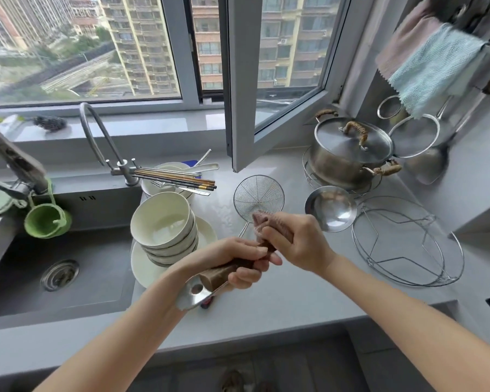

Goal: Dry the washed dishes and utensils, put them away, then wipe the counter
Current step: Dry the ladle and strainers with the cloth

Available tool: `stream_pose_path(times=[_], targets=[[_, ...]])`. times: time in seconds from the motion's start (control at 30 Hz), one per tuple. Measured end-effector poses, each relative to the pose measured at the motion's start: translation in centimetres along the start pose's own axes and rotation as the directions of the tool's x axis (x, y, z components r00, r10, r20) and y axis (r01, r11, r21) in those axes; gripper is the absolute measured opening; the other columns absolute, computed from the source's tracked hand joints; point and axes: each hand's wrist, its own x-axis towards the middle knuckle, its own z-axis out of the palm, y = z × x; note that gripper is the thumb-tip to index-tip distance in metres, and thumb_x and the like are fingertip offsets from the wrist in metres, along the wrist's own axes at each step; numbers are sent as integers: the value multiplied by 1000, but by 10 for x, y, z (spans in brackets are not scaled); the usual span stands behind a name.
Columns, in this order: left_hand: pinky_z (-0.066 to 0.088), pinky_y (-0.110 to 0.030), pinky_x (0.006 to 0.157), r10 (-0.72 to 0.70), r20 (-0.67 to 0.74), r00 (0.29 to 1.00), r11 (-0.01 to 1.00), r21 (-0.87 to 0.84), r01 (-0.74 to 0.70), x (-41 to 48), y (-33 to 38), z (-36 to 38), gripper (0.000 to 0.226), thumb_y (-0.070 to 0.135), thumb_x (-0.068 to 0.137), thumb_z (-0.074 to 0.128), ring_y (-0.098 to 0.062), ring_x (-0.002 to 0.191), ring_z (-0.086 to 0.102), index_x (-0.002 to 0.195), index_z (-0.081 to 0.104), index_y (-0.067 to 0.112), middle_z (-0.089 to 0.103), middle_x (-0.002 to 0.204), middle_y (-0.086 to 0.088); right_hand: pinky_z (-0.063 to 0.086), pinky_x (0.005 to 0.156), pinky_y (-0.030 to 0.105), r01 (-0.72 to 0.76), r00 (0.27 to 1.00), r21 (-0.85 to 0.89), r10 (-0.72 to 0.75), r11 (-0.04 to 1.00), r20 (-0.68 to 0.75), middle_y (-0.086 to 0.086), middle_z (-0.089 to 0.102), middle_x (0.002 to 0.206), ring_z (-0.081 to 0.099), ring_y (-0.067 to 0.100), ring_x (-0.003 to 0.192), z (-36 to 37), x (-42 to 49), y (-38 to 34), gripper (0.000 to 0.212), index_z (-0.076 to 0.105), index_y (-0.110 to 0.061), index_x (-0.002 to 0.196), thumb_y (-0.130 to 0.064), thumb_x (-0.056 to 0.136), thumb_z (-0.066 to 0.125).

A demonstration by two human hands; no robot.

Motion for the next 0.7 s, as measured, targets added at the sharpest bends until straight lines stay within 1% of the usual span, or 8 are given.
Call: stream_pose_path(times=[0.1, 0.17, 0.23, 0.33, 0.4, 0.5, 0.53, 0.7], targets=[[42, -15, 35, -46, -62, 997, 996, -85, 40, -12, 12, 4, 55, 23, 70, 80, -11, 44, 50, 110, 55, -5, 55, 68, -8, 49, 54, 36, 48, 996, -103, -56, 993, -75, 4, 62, 58, 57, 22, 52, -3, 9, 7, 45, 67, -6, 72, -43, 88, 48], [43, -16, 37, -35, -199, 979, 998, -48, 26, -31, 13, 5, 48, 31, 86, 58, -14, 47, 52, 116, 56, -6, 56, 69, -11, 52, 57, 37, -4, 994, -142, -11, 990, -109, 4, 69, 64, 64, 25, 58, -14, 13, 18, 45, 73, -9, 79, -44, 88, 46], [35, -15, 31, -8, -282, 959, 1000, -5, 7, -44, 9, 5, 48, 33, 92, 42, -12, 41, 46, 113, 57, -7, 49, 62, -9, 53, 63, 38, -36, 993, -161, 17, 986, -116, 4, 74, 73, 70, 23, 68, -26, 15, 26, 45, 76, -15, 89, -46, 88, 44], [17, -9, 30, 125, -401, 907, 991, 94, -95, -40, 2, 9, 45, 29, 100, 30, -5, 31, 26, 92, 59, -3, 33, 50, 0, 52, 64, 36, -81, 993, -214, 61, 973, -100, 2, 73, 73, 69, 24, 71, -25, 18, 20, 51, 75, -18, 89, -52, 87, 38], [14, -6, 31, 216, -438, 872, 974, 159, -162, -31, 1, 14, 50, 30, 102, 25, -3, 28, 21, 76, 58, 2, 25, 47, 3, 50, 61, 34, -100, 989, -207, 75, 973, -125, 1, 72, 71, 67, 24, 68, -14, 18, 6, 51, 73, -20, 83, -55, 88, 35], [15, -7, 31, 250, -471, 846, 965, 191, -179, -30, 1, 20, 62, 36, 102, 29, -3, 30, 20, 56, 64, 12, 22, 48, 4, 49, 58, 39, -131, 980, -215, 94, 968, -177, 2, 69, 69, 64, 26, 65, 1, 11, -10, 56, 68, -14, 77, -56, 90, 32], [15, -8, 31, 258, -470, 844, 961, 214, -175, -32, 1, 20, 61, 39, 100, 33, -4, 31, 20, 55, 65, 13, 22, 49, 3, 48, 57, 40, -135, 978, -217, 96, 967, -184, 2, 69, 68, 63, 26, 64, 2, 9, -13, 57, 67, -14, 76, -56, 90, 31], [16, -11, 35, 345, -447, 825, 921, 328, -208, -35, 1, 22, 47, 40, 95, 36, -7, 36, 20, 86, 56, -1, 23, 51, 1, 44, 62, 37, -147, 973, -279, 88, 949, -212, -1, 66, 73, 60, 25, 70, -4, 18, -29, 51, 64, -14, 78, -49, 92, 31]])
